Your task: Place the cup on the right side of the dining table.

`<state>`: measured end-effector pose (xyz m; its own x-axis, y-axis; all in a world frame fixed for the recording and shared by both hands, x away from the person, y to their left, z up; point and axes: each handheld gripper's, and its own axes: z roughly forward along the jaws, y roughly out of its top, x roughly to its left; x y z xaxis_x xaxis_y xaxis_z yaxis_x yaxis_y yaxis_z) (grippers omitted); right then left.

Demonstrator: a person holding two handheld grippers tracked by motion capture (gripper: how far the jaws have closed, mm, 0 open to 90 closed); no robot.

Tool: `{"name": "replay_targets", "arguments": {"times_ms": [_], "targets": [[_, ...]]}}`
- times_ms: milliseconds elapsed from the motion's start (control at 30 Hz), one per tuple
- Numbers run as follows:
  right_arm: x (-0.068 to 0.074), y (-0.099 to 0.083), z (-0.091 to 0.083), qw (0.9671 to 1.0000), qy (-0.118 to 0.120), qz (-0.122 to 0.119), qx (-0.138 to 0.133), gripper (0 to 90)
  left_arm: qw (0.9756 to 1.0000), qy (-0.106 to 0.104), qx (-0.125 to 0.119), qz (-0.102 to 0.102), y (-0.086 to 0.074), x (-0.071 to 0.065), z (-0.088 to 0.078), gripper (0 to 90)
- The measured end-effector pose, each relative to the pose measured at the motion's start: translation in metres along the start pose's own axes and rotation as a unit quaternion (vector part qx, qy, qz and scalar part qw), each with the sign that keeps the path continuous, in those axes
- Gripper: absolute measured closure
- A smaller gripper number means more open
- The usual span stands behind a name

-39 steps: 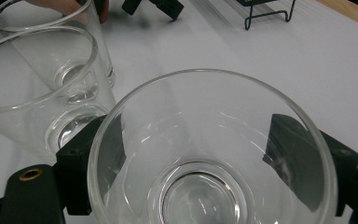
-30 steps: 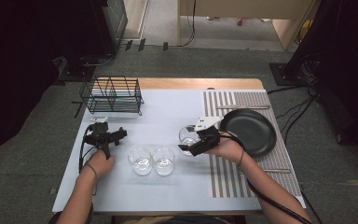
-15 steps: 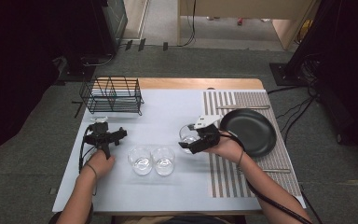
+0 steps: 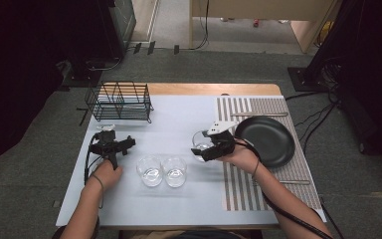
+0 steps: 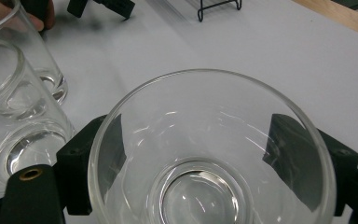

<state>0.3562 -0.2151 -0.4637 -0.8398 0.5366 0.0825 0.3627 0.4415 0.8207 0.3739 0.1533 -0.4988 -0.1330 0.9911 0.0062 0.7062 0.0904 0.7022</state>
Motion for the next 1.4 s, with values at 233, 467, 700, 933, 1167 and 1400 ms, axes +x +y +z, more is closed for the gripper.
{"name": "replay_targets", "arguments": {"times_ms": [233,467,700,933,1167,1400], "targets": [[-0.002,0.001,0.000,0.9999,-0.011,0.009,-0.002,17.5,1.0000,0.000,0.000,0.000,0.000,0.000,0.000,0.0],[-0.003,0.002,0.001,0.9995,-0.025,0.017,-0.001,17.5,1.0000,0.000,0.000,0.000,0.000,0.000,0.000,0.0],[-0.005,0.003,0.000,0.9989,-0.040,0.023,-0.007,17.6,1.0000,0.000,0.000,0.000,0.000,0.000,0.000,0.0],[-0.008,0.003,-0.002,0.9984,-0.048,0.030,-0.010,17.5,1.0000,0.000,0.000,0.000,0.000,0.000,0.000,0.0],[-0.010,0.004,-0.002,0.9977,-0.057,0.037,-0.008,17.6,1.0000,0.000,0.000,0.000,0.000,0.000,0.000,0.0],[-0.012,0.004,-0.003,0.9968,-0.066,0.046,-0.008,17.5,1.0000,0.000,0.000,0.000,0.000,0.000,0.000,0.0]]}}
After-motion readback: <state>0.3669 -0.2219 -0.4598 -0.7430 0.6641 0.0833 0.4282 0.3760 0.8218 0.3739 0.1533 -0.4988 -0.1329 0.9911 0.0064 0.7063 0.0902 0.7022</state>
